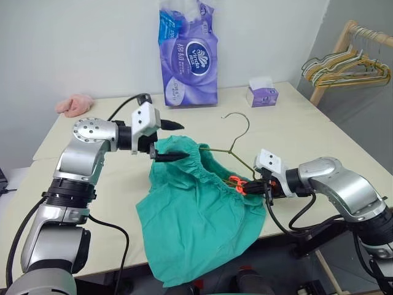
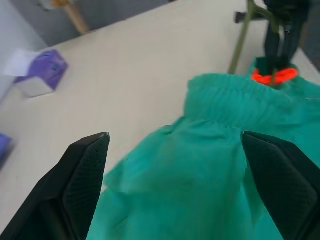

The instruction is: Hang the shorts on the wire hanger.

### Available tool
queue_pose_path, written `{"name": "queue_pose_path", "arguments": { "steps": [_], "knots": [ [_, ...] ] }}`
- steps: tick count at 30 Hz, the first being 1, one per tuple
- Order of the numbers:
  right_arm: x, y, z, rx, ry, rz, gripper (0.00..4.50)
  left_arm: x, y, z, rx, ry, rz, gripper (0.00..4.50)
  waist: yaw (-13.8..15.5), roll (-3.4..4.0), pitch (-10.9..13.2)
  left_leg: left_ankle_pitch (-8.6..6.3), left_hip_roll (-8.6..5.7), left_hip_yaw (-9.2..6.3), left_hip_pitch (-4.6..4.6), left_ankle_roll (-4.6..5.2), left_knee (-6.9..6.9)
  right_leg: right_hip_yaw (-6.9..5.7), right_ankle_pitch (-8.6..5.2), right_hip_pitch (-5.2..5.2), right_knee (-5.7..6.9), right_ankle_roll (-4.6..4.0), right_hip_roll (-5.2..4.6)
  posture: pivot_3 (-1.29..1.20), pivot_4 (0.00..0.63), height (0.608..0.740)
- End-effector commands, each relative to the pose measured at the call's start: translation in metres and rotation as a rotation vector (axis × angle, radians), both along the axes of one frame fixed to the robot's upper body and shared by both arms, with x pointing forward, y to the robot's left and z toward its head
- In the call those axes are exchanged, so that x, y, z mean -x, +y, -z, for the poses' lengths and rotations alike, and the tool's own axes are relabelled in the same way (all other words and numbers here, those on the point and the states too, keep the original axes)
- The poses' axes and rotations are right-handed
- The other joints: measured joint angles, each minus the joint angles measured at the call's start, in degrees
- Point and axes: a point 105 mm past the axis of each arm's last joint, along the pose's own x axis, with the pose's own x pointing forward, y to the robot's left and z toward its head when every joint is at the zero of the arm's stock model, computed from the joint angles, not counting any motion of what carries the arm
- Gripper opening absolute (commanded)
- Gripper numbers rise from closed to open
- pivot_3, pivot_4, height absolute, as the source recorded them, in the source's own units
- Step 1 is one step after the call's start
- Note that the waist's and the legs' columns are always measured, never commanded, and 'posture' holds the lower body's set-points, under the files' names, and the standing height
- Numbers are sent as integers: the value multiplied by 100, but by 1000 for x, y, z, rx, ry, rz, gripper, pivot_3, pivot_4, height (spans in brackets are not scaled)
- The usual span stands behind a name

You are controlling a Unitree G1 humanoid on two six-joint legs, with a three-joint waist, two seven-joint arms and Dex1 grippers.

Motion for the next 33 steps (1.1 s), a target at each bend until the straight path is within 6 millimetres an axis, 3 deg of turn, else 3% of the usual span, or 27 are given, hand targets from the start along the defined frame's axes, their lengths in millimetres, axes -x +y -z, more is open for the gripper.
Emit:
{"name": "queue_pose_path", "arguments": {
  "steps": [1, 13, 17, 24, 29, 33],
  "knots": [
    [4, 5, -12, -19, -46, -46, 0, 10, -5, 6, -43, 10, 70, 4477, -8, 0, 0, 0, 1, -1, 0, 0, 0, -1, 0, 0, 0, 0, 0, -143, 15, 740],
    [13, 16, -18, 11, -126, -152, 0, 16, -17, 40, -110, 65, 147, 4477, 26, 0, 0, -1, 1, -2, -1, 1, 4, -3, 0, 2, 2, 0, 0, -146, 16, 740],
    [15, 18, -19, 15, -152, -184, 0, 18, -19, 43, -89, 100, 157, 3610, 25, 0, 0, -1, 1, -3, -1, 2, 4, -4, 0, 2, 2, 0, 0, -146, 16, 740],
    [17, 22, -21, 8, -193, -220, 0, 27, -22, 53, -97, 136, 189, 1343, 24, 0, 0, -1, 1, -2, -1, 2, 4, -3, 0, 2, 1, 0, 0, -149, 17, 740],
    [26, 30, -28, -46, -197, -278, 0, 32, -23, 59, -105, 145, 199, 5, 24, -1, 0, -1, 1, -2, -1, 2, 4, -4, 0, 2, 2, 0, 0, -147, 17, 740],
    [27, 31, -30, -41, -226, -303, 0, 33, -22, 62, -112, 146, 193, 5, 25, -1, 0, -1, 1, -3, -1, 2, 4, -4, 0, 2, 2, 0, 0, -149, 15, 740]
  ]
}}
